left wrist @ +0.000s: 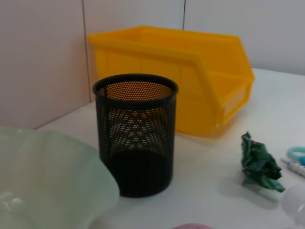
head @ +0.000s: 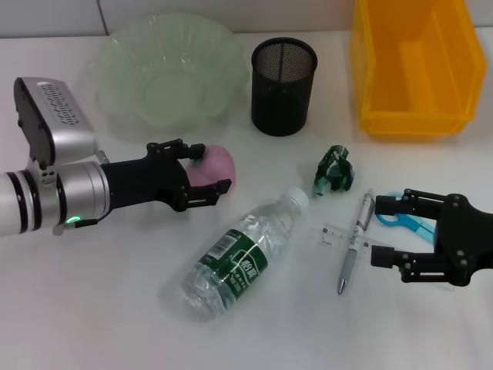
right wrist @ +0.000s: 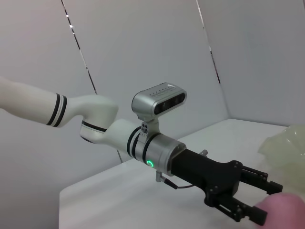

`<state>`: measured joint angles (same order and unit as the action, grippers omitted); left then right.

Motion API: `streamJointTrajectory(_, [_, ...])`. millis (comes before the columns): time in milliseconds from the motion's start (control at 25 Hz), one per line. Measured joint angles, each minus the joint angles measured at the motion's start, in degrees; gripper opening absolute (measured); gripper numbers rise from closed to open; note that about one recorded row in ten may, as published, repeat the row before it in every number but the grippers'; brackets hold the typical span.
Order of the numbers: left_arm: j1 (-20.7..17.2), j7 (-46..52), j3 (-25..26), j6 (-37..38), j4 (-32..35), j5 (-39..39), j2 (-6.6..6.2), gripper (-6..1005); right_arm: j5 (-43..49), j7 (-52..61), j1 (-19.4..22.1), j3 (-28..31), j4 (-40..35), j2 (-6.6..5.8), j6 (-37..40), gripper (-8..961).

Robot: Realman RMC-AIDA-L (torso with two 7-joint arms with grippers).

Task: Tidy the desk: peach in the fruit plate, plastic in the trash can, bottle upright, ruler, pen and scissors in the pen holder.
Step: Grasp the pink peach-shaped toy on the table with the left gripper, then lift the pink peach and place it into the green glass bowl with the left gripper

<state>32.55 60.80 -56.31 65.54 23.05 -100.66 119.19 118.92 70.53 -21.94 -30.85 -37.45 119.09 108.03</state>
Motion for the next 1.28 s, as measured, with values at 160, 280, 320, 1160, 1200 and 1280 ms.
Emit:
streamJointTrajectory(160, [1.4, -2.0, -0.24, -3.01, -1.58, 1.11, -0.01, 791, 0.0, 0.05, -0.02, 0.0, 0.26, 0.0, -0.14, 824])
streamJointTrajectory(280, [1.71, -2.24, -0.9, -4.54, -1.7, 1.45, -0.01, 788, -0.02, 0.18, 0.03, -0.01, 0.27, 0.0, -0.25, 824])
streamJointTrajectory(320, [1.71, -2.24, -0.9, -4.54, -1.7, 1.45, -0.01, 723, -0.06, 0.2, 0.05, 0.0, 0.27, 0.0, -0.27, 824])
streamJointTrajectory(1160, [-0.99, -2.14, 0.13, 8.21, 5.97, 11.78, -0.46, 101, -0.35, 0.47, 0.26, 0.44, 0.27, 0.0, -0.9, 823])
streamJointTrajectory(1200, [-0.76, -2.27, 0.22, 7.25, 6.28, 13.29, -0.41, 95, -0.36, 0.48, 0.13, 0.38, 0.27, 0.0, -0.9, 823])
streamJointTrajectory(1280, [0.02, -3.35, 0.28, 3.26, 6.19, 18.27, -0.25, 82, -0.37, 0.48, 0.03, 0.35, 0.27, 0.0, -0.9, 823])
